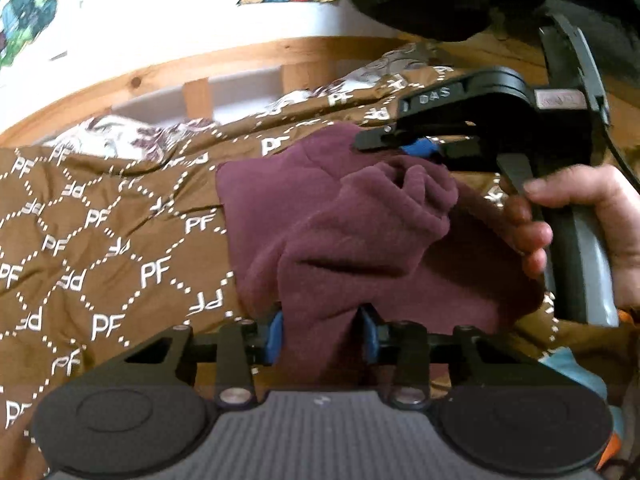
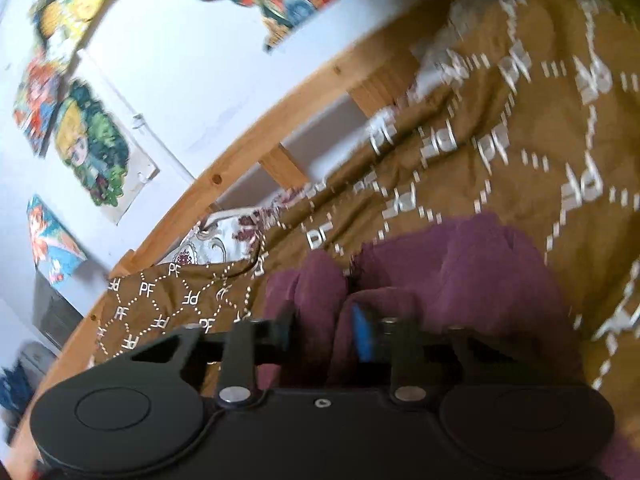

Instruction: Fold small clothes

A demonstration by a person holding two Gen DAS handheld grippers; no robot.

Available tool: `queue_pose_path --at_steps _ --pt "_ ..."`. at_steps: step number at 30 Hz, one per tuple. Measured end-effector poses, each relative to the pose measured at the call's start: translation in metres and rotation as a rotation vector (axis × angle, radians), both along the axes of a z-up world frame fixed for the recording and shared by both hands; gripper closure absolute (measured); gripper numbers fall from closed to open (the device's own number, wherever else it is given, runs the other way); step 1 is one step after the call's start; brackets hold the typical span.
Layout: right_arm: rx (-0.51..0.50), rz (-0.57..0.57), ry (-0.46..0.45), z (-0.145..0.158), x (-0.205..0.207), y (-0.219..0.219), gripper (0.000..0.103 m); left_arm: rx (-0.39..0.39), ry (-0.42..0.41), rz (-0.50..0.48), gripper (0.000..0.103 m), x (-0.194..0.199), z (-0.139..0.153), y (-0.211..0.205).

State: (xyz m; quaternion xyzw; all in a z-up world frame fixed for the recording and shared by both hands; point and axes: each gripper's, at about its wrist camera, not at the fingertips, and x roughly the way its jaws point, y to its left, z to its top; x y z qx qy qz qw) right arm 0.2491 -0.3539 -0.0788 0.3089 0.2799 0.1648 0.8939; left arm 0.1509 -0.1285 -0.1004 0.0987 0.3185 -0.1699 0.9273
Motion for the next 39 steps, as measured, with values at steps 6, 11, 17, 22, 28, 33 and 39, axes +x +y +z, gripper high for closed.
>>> queue_pose_path --at_steps 6,11,17,22,28,33,39 --pt "-0.160 -0.024 -0.160 0.029 -0.023 0.000 0.102 -0.031 -0.043 -0.103 0.063 -0.013 0.002 -0.011" --pt "-0.234 -0.048 -0.164 0.035 -0.033 -0.013 0.102 -0.023 -0.036 -0.120 0.063 -0.012 -0.002 -0.017" --pt "-0.164 -0.027 0.029 0.008 -0.020 -0.021 0.052 -0.034 -0.019 -0.111 0.063 -0.010 -0.002 -0.012" --pt "-0.139 -0.003 0.077 -0.009 -0.001 -0.009 0.035 -0.011 -0.017 -0.101 0.063 -0.011 -0.002 -0.014" --pt "-0.246 0.038 0.105 -0.027 0.024 0.012 0.040 -0.013 -0.011 -0.095 0.063 -0.011 -0.003 -0.012" --pt "-0.239 0.025 0.060 -0.025 0.019 0.008 0.088 0.001 -0.027 -0.073 0.073 -0.012 -0.003 -0.015" --pt "-0.262 0.006 -0.027 -0.003 0.005 0.006 0.090 -0.041 -0.018 -0.098 0.073 -0.013 -0.001 -0.010"
